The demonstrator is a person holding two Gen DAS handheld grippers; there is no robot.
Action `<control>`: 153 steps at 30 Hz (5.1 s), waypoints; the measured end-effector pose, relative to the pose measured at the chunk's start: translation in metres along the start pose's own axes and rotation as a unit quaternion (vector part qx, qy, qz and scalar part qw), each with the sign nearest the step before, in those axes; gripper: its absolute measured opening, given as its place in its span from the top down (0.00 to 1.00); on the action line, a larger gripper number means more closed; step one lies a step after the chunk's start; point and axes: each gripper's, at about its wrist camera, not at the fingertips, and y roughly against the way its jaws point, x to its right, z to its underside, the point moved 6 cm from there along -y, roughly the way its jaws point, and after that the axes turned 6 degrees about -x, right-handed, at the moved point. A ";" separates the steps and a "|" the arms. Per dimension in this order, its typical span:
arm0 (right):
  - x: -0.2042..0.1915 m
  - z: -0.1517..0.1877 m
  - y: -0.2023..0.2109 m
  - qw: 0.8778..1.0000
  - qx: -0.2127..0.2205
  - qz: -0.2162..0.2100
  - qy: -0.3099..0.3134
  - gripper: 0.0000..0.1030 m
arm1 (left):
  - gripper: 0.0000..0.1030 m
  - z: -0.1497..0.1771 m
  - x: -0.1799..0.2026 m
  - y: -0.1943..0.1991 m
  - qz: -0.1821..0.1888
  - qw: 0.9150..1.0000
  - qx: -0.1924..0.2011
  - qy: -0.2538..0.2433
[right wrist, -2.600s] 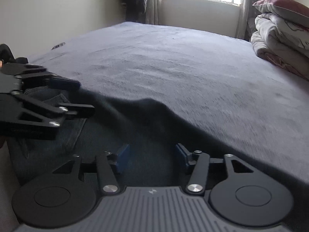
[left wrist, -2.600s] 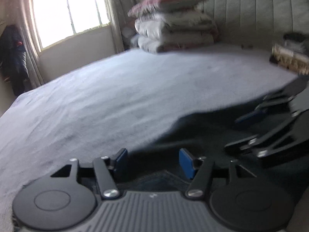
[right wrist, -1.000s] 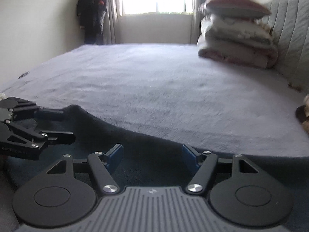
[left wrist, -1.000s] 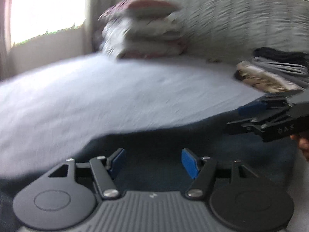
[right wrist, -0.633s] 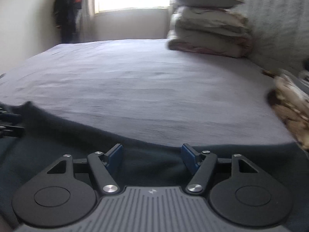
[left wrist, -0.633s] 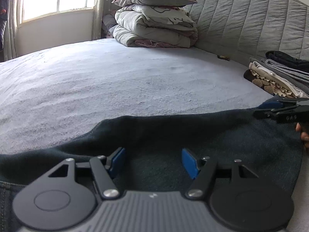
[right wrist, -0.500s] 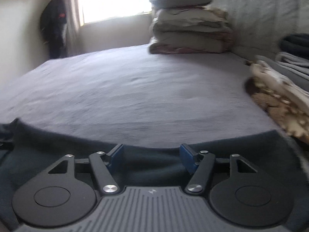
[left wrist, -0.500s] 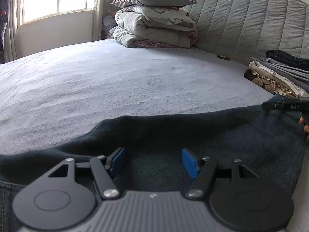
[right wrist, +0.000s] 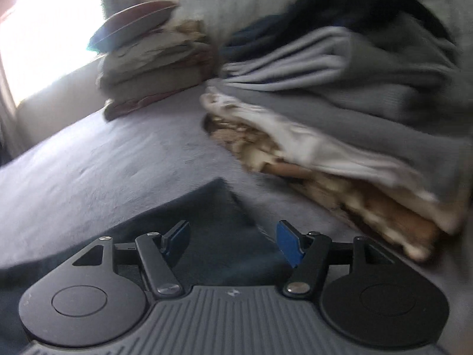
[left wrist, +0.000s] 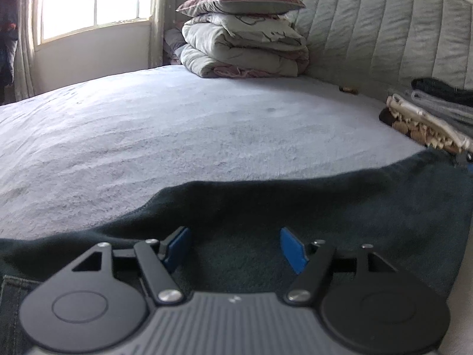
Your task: Fold clothes
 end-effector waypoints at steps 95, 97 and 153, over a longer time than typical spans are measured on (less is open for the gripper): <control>-0.314 0.186 0.095 0.785 0.217 -0.061 0.578 0.53 | 0.92 -0.016 0.003 0.038 0.227 0.922 0.043 0.312; -0.305 0.175 0.087 0.802 0.213 -0.039 0.558 0.52 | 0.92 -0.028 0.001 0.048 0.236 0.920 0.068 0.306; -0.255 0.086 0.057 0.907 0.002 -0.231 0.351 0.52 | 0.53 0.016 0.075 0.039 0.208 0.976 0.046 -0.040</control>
